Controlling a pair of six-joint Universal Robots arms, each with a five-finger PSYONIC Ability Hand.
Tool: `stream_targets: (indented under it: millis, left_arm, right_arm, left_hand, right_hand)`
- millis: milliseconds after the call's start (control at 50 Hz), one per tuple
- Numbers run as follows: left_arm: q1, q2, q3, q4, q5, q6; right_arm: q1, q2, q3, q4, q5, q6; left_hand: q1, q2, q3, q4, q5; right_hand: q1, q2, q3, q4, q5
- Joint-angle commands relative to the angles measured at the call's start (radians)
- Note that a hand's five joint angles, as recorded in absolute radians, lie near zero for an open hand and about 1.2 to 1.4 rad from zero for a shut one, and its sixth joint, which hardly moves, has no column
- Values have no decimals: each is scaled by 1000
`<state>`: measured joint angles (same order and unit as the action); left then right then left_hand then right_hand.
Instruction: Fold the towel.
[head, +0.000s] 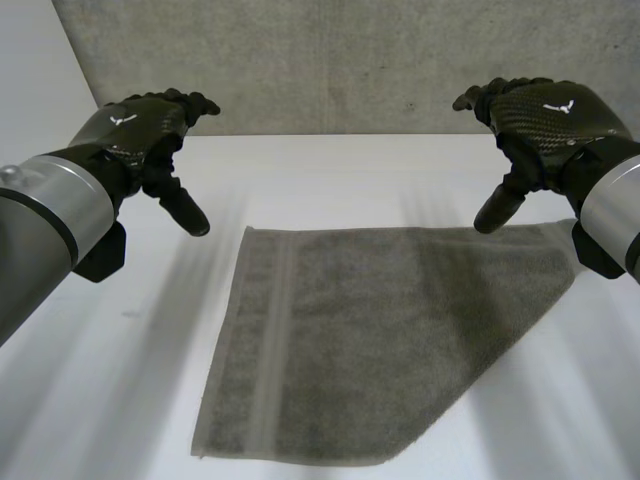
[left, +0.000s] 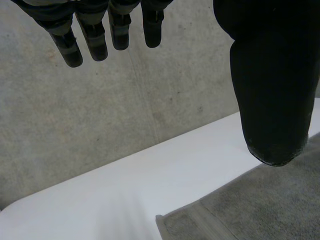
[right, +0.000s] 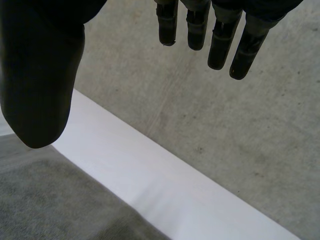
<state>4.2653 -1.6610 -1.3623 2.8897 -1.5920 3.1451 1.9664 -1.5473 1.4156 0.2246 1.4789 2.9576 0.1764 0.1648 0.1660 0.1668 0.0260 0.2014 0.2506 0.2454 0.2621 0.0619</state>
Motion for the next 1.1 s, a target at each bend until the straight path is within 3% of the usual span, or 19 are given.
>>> stream_targets:
  millis: [20,200,340,540,880,1000,1040,1080,1100]
  left_arm:
    - [-2,-29,-38,2,3,3]
    - [-10,-63,-164,34,47,6]
    - [-10,-88,-343,166,83,10]
    - [-13,-100,-483,220,87,10]
    - [-15,-97,-618,425,130,10]
    - [-15,-97,-621,428,132,10]
    - [-16,-95,-621,428,132,10]
    - [-18,-92,-623,428,132,9]
    - [-19,-91,-623,427,132,9]
  right_arm:
    - [-1,38,-1,-2,-5,-2]
    - [-11,108,110,10,-126,-86]
    - [-4,138,217,9,-198,-132]
    - [25,161,433,-43,-313,-170]
    - [134,190,626,-295,-321,-200]
    - [147,239,634,-347,-324,-213]
    - [146,254,635,-358,-319,-227]
    - [137,262,638,-378,-316,-255]
    - [137,262,638,-378,-316,-255]
  left_hand:
    - [19,31,30,29,-5]
    - [46,57,56,55,22]
    - [55,66,65,64,31]
    - [84,96,94,94,60]
    - [75,87,86,85,51]
    - [66,78,77,76,42]
    - [64,75,74,73,39]
    - [61,72,71,70,37]
    - [55,66,65,64,31]
  right_hand:
    - [-27,-76,-71,-88,-62]
    - [-27,-76,-71,-88,-62]
    - [-8,-57,-52,-69,-43]
    - [218,169,174,158,183]
    - [412,363,368,351,377]
    - [597,548,553,536,562]
    - [735,686,691,674,700]
    - [1018,969,974,958,983]
    - [1020,971,976,959,985]
